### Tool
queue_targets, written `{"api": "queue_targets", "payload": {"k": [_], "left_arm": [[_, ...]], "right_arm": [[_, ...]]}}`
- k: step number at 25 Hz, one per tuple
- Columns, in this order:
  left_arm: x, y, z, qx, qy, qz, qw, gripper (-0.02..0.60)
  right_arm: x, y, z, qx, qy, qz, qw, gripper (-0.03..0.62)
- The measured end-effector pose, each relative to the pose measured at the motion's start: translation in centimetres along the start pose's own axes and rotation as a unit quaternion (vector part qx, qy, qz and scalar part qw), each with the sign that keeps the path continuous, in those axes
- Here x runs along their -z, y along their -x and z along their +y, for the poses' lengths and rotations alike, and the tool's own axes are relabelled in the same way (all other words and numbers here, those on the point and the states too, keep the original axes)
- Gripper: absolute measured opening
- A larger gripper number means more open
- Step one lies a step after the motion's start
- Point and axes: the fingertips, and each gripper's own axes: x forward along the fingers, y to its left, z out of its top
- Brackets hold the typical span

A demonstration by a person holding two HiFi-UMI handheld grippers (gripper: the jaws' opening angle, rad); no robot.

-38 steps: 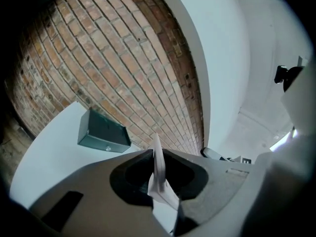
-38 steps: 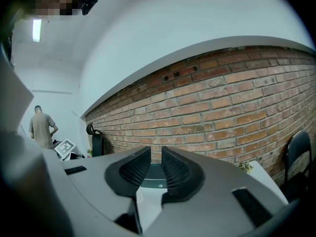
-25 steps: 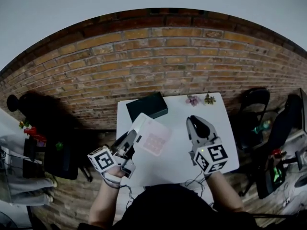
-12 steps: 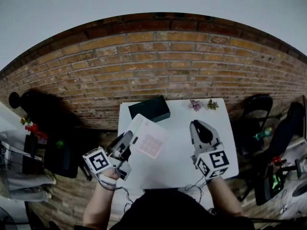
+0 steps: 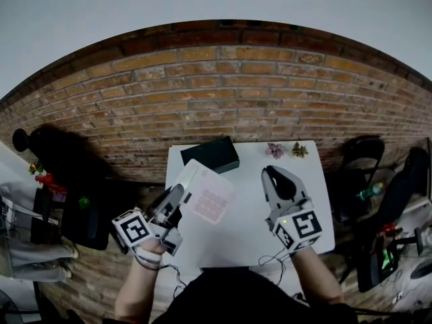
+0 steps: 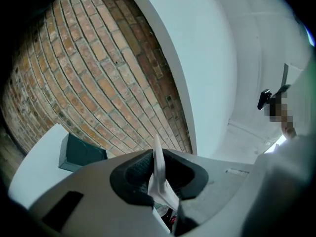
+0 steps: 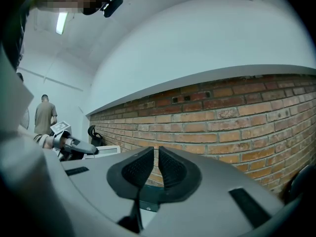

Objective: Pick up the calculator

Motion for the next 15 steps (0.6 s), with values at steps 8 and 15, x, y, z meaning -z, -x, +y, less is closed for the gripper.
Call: {"api": "queue_targets", "payload": {"k": [8, 15], "left_arm": [[0.5, 0.3, 1.4, -0.006, 0.008, -0.006, 0.9999, 0.052], [0.4, 1.1, 1.4, -0.025, 0.000, -0.013, 0.9996, 0.051]], "right_arm": [[1.1, -0.6, 1.3, -0.010, -0.002, 0.010, 1.000, 0.031], [2.0, 0.4, 0.5, 0.002, -0.014, 0.012, 1.000, 0.029]]}}
